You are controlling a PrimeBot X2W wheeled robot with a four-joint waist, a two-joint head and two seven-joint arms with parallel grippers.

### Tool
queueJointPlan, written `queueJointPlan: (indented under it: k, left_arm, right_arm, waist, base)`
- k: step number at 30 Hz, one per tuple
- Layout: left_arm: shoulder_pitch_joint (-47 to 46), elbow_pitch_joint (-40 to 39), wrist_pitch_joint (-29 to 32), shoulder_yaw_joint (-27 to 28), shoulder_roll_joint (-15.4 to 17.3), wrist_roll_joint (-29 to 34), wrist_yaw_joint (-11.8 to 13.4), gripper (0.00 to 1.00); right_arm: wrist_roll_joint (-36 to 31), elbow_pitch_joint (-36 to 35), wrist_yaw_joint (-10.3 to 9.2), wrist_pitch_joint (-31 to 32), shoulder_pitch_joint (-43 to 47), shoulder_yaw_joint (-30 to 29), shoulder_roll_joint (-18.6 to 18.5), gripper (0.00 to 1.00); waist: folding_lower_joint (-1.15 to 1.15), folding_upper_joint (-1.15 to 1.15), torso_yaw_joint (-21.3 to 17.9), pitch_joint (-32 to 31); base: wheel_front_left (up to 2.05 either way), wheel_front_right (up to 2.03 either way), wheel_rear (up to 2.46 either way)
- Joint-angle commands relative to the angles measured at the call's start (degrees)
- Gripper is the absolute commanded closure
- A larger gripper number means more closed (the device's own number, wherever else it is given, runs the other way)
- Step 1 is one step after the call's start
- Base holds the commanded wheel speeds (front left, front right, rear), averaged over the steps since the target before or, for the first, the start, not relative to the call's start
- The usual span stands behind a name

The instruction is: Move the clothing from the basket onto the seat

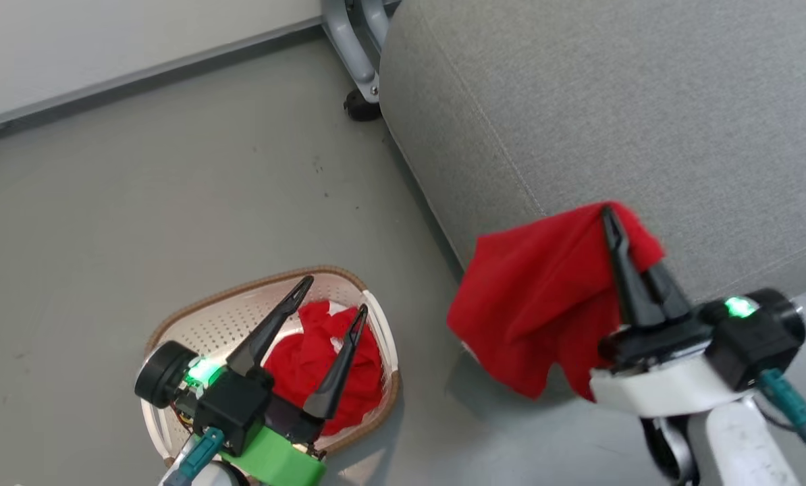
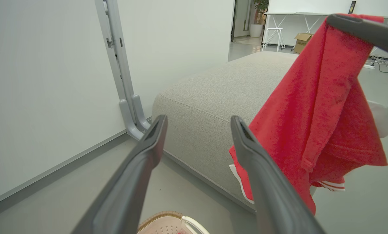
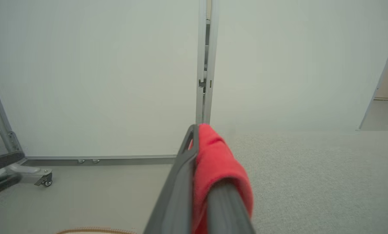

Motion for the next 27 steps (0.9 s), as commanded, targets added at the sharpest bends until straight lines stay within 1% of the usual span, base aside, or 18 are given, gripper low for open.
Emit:
queueJointPlan:
  k: [1, 4, 7, 9, 11, 13, 16, 18, 20, 23, 25, 27]
  left_arm:
    - [-1.5, -0.2, 0.0, -0.3, 0.9, 0.9, -0.7, 0.0]
    - [-2.8, -0.1, 0.0, -1.0, 1.3, 2.0, -1.8, 0.0]
    - [-4.7, 0.2, 0.1, -1.8, 1.2, 2.6, -2.9, 0.0]
    - [-6.1, 0.2, 0.2, -2.4, 1.2, 3.2, -3.7, 0.0]
    - [-7.6, 0.1, 0.5, -2.5, 1.1, 3.5, -4.4, 0.0]
    - [-9.0, -0.2, 0.8, -2.5, 1.5, 3.9, -4.9, 0.0]
    - [-10.9, -0.5, 1.5, -2.4, 2.2, 4.9, -5.3, 0.0]
    - [-11.9, -0.8, 1.8, -2.3, 2.3, 5.2, -5.4, 0.0]
    - [-12.9, -1.2, 1.8, -2.2, 2.3, 5.3, -5.6, 0.0]
    - [-14.1, -1.5, 1.7, -2.1, 2.3, 5.6, -5.8, 0.0]
    - [-14.6, -1.3, 1.6, -2.2, 2.1, 5.6, -5.9, 0.0]
    - [-15.1, -1.0, 1.5, -2.3, 2.1, 5.7, -5.9, 0.0]
  right_arm:
    - [0.3, -1.5, -0.02, -0.2, -2.8, -1.7, -0.1, 1.0]
    - [0.3, -3.7, -0.03, -0.2, -8.4, -6.5, -0.3, 1.0]
    - [1.0, -5.5, -0.03, -0.2, -15.4, -11.1, -3.5, 1.0]
    - [2.4, -5.7, -0.03, -0.2, -20.6, -13.9, -6.6, 1.0]
    - [5.5, -5.0, -0.03, -0.2, -26.4, -17.4, -9.6, 1.0]
    - [8.3, -3.6, -0.03, -0.2, -33.0, -20.7, -13.5, 1.0]
    - [10.0, 1.1, -0.03, -0.2, -42.0, -23.4, -20.5, 1.0]
    - [10.2, 4.8, -0.03, -0.2, -47.1, -24.9, -24.3, 1.0]
    - [9.8, 8.6, -0.03, -0.2, -51.0, -26.4, -27.2, 1.0]
    - [8.6, 14.3, -0.03, -0.2, -53.4, -27.9, -29.0, 1.0]
    - [7.7, 17.7, -0.03, -0.2, -52.3, -28.6, -28.7, 1.0]
    - [7.0, 20.8, -0.03, -0.2, -50.2, -29.7, -27.6, 1.0]
  waist:
    - [0.0, 0.0, 1.5, 4.6]
    - [0.0, 0.0, 3.2, 8.3]
    - [0.0, 0.0, 5.1, 12.3]
    - [0.0, 0.0, 6.5, 15.2]
    - [0.0, 0.0, 7.9, 18.3]
    - [0.0, 0.0, 8.8, 21.4]
    - [0.0, 0.0, 9.9, 25.7]
    - [0.0, 0.0, 10.6, 27.8]
    - [0.0, 0.0, 11.3, 29.7]
    - [0.0, 0.0, 12.1, 31.8]
    - [0.0, 0.0, 12.4, 32.6]
    - [0.0, 0.0, 12.5, 33.0]
  base:
    - [0.0, 0.0, 0.0]
    - [0.0, 0.0, 0.0]
    - [0.0, 0.0, 0.0]
    - [0.0, 0.0, 0.0]
    - [0.0, 0.0, 0.0]
    - [0.0, 0.0, 0.0]
    - [0.0, 0.0, 0.0]
    - [0.0, 0.0, 0.0]
    - [0.0, 0.0, 0.0]
    - [0.0, 0.0, 0.0]
    - [0.0, 0.0, 0.0]
    - [0.0, 0.0, 0.0]
